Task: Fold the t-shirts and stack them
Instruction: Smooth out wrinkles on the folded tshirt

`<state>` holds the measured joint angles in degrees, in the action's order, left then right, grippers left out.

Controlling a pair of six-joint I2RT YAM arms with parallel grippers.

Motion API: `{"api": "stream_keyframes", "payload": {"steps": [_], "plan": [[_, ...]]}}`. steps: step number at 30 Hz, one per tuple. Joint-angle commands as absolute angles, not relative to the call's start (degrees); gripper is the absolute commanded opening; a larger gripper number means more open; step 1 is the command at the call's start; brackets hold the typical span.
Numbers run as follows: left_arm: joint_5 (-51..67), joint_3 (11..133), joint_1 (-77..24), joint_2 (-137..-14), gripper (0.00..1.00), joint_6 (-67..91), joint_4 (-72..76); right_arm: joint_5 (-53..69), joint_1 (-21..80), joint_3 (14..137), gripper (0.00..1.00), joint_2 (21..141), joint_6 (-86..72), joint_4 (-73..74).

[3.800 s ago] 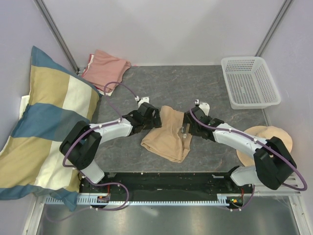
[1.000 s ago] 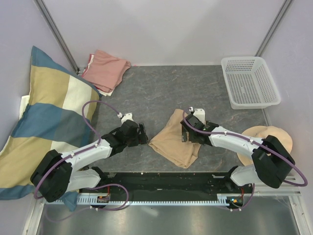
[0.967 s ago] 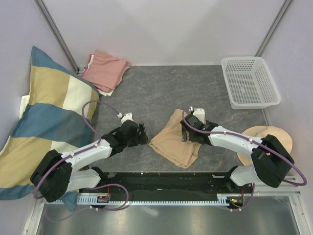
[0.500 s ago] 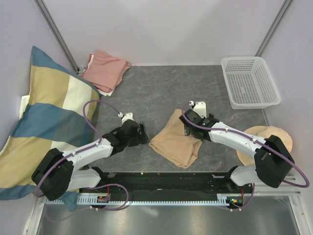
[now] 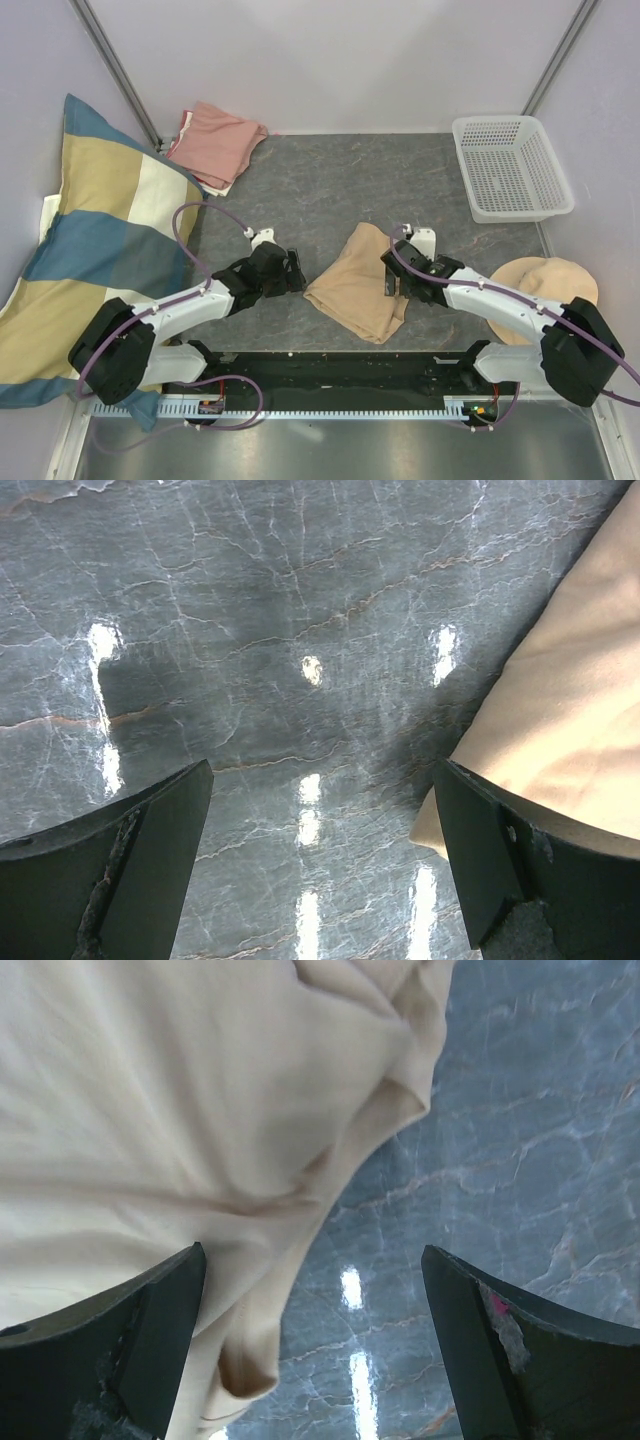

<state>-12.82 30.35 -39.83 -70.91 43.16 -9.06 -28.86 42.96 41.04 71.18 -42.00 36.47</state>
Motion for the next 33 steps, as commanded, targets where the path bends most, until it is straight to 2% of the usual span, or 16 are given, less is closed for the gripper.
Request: {"api": "stream_keyframes", "payload": {"steps": [1,16,26,33], "plan": [[-12.04,29.97,-39.73,-71.89,1.00,42.28,-6.59,-26.37,43.15,37.62,0.98,69.70,-45.88,36.47],[-9.76,29.26,-39.73,-73.56,1.00,41.40,-3.61,-25.57,44.47,35.15,0.98,61.27,-52.99,44.55],[0.17,50.42,-37.45,-84.19,1.00,25.85,-5.36,-29.97,44.47,41.66,0.98,52.04,-56.33,49.48],[17.98,60.46,-35.07,-91.22,1.00,16.45,-6.76,-28.92,44.47,40.43,0.98,46.93,-56.95,48.78]]}}
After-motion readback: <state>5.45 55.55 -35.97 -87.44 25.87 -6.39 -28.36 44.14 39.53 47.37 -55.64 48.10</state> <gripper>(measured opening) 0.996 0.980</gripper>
